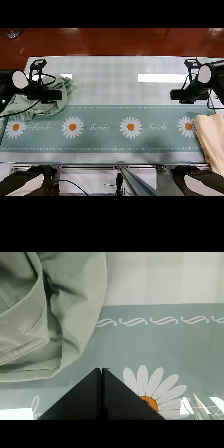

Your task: Fold the shirts.

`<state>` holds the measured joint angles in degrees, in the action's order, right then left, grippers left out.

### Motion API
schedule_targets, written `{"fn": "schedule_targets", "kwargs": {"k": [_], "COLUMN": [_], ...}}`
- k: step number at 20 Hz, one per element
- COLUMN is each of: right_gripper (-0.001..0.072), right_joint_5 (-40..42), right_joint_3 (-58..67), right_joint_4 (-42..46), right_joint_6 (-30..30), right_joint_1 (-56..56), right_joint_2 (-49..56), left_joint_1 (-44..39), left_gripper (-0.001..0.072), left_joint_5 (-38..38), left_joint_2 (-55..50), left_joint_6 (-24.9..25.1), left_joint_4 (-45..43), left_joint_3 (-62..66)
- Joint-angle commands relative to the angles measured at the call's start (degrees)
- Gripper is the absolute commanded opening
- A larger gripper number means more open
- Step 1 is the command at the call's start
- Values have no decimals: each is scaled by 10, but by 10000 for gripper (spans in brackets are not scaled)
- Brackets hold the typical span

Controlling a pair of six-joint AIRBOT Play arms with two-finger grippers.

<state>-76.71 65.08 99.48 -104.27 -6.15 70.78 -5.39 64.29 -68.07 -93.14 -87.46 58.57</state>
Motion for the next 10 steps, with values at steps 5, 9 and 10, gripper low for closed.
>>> {"fn": "schedule_targets", "kwargs": {"k": [5,9,10], "right_gripper": [281,626,625], "right_joint_5": [116,195,195], "right_joint_3": [0,0,0], "right_joint_4": [40,89,88], "right_joint_6": [-18,-36,-36], "right_joint_1": [0,0,0], "right_joint_2": [1,15,18], "left_joint_1": [1,12,23], "left_gripper": [90,707,706], "left_joint_5": [-108,-288,-320], "left_joint_2": [-6,-30,-38], "left_joint_6": [1,-3,-17], "left_joint_4": [-13,-150,-160], "left_joint_3": [0,2,4]}}
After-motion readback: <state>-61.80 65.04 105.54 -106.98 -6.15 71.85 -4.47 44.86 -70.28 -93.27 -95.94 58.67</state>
